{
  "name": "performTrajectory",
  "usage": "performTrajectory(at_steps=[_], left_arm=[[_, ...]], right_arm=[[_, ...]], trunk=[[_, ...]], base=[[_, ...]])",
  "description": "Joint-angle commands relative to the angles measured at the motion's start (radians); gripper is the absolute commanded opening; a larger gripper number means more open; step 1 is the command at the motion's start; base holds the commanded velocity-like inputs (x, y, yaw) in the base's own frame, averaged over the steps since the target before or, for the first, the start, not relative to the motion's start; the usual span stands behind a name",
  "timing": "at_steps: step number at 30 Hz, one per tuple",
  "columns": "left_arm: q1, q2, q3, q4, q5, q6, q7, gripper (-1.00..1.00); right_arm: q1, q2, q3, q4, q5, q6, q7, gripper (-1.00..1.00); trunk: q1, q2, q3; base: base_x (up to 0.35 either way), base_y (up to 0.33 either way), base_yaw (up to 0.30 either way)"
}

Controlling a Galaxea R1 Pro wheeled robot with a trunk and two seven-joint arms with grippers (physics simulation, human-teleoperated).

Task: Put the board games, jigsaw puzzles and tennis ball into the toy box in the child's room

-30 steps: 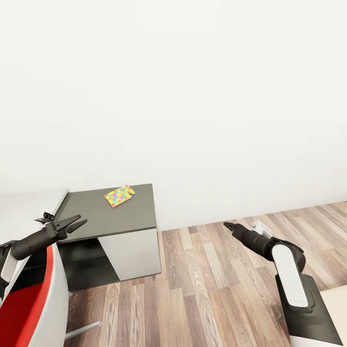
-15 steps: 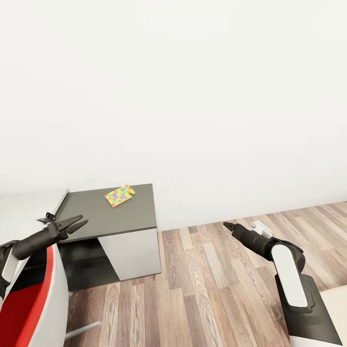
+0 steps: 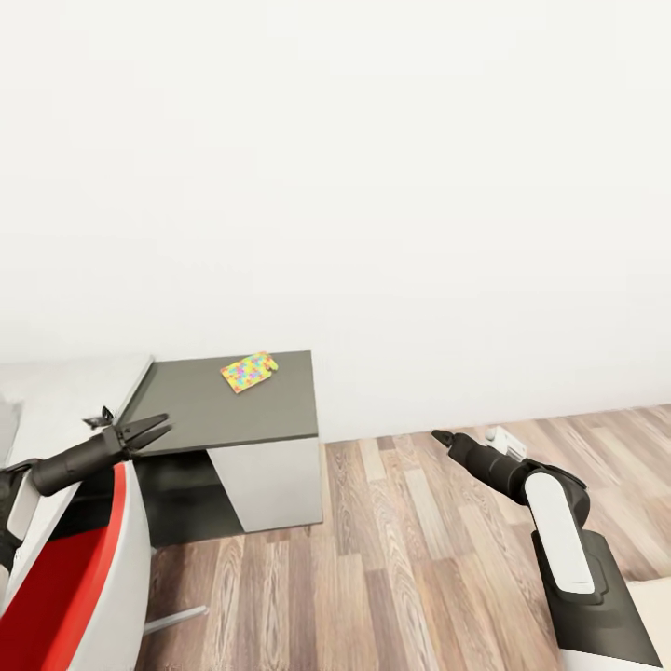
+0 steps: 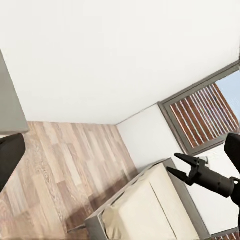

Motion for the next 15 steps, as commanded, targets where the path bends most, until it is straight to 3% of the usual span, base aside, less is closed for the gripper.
performTrajectory(at_steps=[1,4,9,12,15], left_arm=[[-0.002,-0.001,0.000,-0.005,0.000,0.014,0.016,1.00],[-0.006,-0.008,-0.002,-0.056,-0.003,0.056,0.111,1.00],[-0.020,-0.049,-0.004,-0.147,-0.004,0.131,0.249,1.00],[-0.074,-0.114,-0.026,-0.206,-0.005,0.158,0.409,1.00],[-0.123,-0.153,-0.049,-0.224,-0.003,0.167,0.536,1.00]], right_arm=[[-0.001,0.000,0.000,-0.001,-0.010,0.003,-0.009,1.00],[-0.001,0.000,0.000,-0.001,-0.009,0.003,-0.009,1.00],[-0.001,-0.001,0.000,-0.001,-0.007,0.004,-0.009,1.00],[-0.001,-0.001,0.000,-0.001,-0.007,0.003,-0.009,1.00],[-0.001,-0.001,0.000,-0.001,-0.006,0.003,-0.009,1.00]], trunk=[[0.001,-0.002,-0.003],[0.001,-0.002,-0.006],[0.001,-0.002,-0.012],[0.001,-0.002,-0.013],[0.001,-0.002,-0.013]], base=[[0.000,0.000,0.197],[0.000,0.000,0.199],[0.000,0.000,0.171],[0.000,0.000,0.061],[0.000,0.000,0.021]])
